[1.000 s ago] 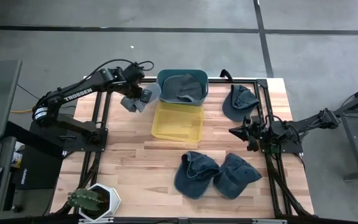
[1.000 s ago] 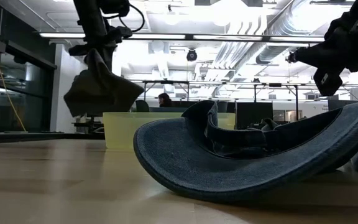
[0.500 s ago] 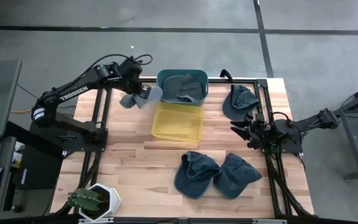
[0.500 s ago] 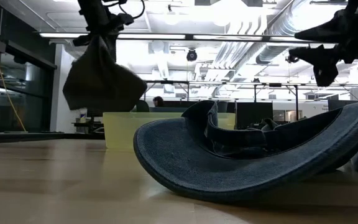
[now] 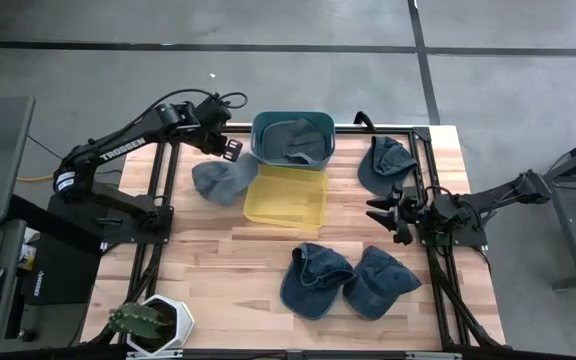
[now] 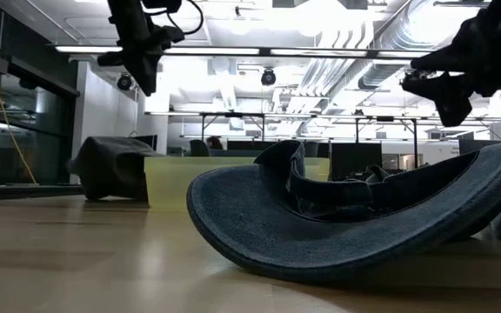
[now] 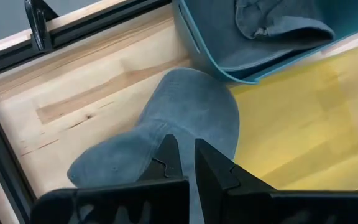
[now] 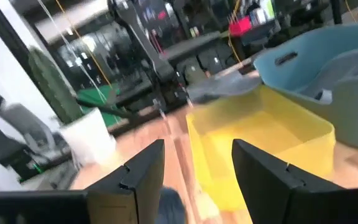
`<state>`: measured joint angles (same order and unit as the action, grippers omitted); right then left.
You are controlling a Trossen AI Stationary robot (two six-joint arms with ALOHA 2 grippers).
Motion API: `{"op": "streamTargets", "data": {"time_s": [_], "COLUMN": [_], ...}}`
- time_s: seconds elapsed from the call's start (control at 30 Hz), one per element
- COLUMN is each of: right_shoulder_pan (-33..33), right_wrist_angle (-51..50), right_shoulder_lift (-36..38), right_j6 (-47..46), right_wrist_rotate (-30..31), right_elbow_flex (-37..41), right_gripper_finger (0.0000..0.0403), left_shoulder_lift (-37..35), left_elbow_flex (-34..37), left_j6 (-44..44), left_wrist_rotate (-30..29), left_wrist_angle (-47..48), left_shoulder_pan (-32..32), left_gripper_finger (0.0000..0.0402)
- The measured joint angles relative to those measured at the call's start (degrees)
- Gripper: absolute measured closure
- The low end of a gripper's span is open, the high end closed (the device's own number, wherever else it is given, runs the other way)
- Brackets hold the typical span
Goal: Pick & Place hat
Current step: Put the gray cap into the blue bin
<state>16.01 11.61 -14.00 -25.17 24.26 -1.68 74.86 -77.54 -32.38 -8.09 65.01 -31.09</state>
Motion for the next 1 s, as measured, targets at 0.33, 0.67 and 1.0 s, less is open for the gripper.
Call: {"op": "streamTargets", "data": {"time_s": [0.33,0.67,1.0], "right_shoulder_pan": [-3.9,-8.9,-10.4], "right_wrist_angle": [1.2,1.1,-1.0], "right_shoulder_lift": [-23.1,-52.3,-69.2], "right_j6": [3.7,34.9,32.2], "right_wrist_rotate": [-1.6,-5.8,-5.7], "right_elbow_flex": [-12.9,-33.3,-44.3], "right_gripper_finger": [0.022,0.022,0.022], "left_shoulder_lift": [-0.1,-0.1,-0.1], "left_elbow_flex": [0.0,0.0,4.8], "left_j6": [-0.4,-0.2,-2.0], "left_wrist_rotate": [-0.4,0.3,2.9], "left_wrist_angle": [4.1,11.9,15.2], "left_shoulder_pan": [0.0,0.0,3.1], "left_gripper_finger": [0.0401,0.0401,0.04]}}
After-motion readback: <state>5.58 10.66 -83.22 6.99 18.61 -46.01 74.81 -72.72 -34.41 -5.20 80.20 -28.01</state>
